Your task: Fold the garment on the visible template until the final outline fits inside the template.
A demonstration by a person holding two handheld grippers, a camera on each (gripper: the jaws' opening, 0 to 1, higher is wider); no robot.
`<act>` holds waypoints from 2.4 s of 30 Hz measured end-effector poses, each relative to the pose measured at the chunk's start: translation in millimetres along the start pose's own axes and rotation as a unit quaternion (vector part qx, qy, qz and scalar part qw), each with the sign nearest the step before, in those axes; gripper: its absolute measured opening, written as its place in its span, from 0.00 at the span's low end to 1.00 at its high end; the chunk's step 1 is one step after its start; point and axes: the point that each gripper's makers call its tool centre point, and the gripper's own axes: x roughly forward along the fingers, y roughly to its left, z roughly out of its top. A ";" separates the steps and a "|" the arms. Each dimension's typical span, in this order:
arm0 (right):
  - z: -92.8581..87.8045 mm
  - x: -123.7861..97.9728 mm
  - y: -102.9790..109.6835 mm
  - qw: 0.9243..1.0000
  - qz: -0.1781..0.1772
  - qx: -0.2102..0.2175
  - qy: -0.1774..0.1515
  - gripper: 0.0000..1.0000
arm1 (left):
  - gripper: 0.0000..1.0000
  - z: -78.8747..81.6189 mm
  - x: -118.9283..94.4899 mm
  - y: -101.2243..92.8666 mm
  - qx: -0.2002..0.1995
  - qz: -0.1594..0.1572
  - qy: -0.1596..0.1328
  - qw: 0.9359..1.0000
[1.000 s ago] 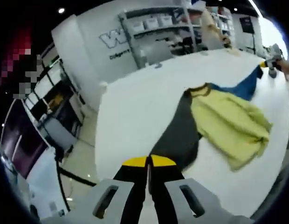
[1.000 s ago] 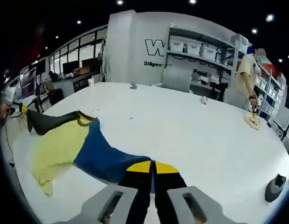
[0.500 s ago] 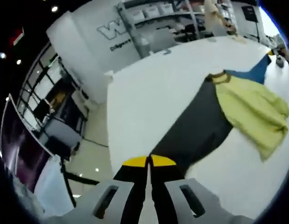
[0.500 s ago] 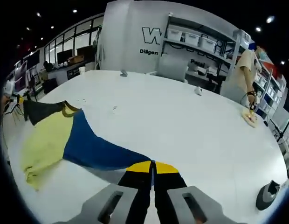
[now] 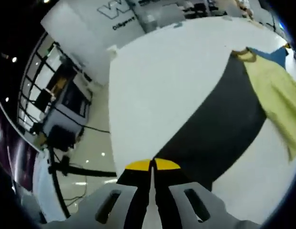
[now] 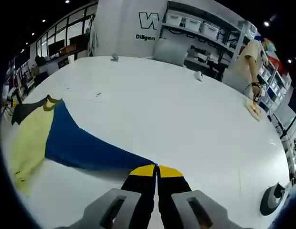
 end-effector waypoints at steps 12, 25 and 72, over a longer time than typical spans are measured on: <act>-5.8 7.5 12.8 1.000 0.002 0.022 -0.008 0.00 | 0.04 -15.5 18.0 2.3 -0.078 -0.004 0.024 0.997; -5.6 -5.4 52.1 0.995 0.074 0.034 -0.049 0.47 | 0.59 22.9 -12.8 -28.2 -0.135 -0.063 -0.061 0.987; -67.0 -129.3 272.5 0.932 0.337 -0.100 -0.090 0.46 | 0.63 -18.1 -137.8 -241.9 -0.007 -0.230 -0.174 0.958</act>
